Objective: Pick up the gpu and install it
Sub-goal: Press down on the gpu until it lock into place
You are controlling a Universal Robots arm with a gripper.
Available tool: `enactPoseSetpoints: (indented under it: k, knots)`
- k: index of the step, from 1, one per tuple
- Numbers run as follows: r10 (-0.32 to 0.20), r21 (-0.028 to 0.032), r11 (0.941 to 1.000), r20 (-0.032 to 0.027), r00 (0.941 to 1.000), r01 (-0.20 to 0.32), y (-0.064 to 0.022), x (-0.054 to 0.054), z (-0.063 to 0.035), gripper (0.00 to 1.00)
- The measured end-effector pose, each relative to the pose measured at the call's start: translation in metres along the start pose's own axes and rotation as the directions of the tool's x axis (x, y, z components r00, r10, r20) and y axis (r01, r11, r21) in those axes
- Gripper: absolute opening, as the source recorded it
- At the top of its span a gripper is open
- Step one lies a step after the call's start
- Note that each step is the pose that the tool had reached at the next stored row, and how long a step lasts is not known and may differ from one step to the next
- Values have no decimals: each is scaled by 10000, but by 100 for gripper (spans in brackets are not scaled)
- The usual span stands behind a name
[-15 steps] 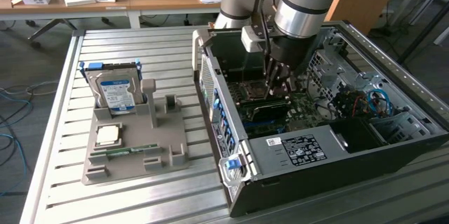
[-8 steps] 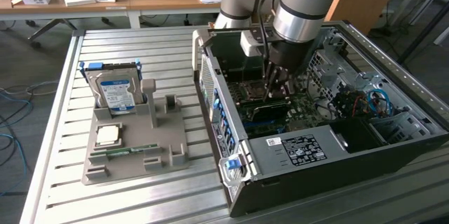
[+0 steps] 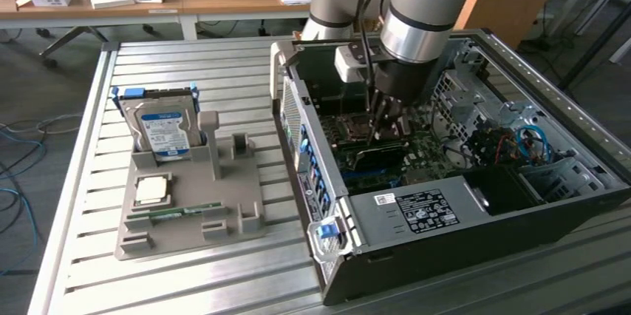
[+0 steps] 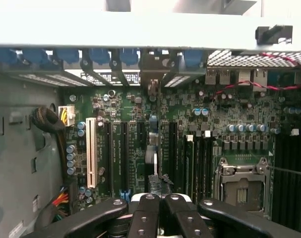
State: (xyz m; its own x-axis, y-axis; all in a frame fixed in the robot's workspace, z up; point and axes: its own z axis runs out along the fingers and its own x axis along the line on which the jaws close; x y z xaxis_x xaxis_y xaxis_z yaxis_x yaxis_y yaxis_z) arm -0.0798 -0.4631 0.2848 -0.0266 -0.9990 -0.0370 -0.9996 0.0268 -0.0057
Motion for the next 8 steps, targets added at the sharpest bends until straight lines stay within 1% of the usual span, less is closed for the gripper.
enactPoseSetpoints:
  k: [5,8]
  knots:
    - [0,2,10000,0,10000,0,40,-8,24,11]
    - [-2,1,10000,1,10000,2,44,-9,35,11]
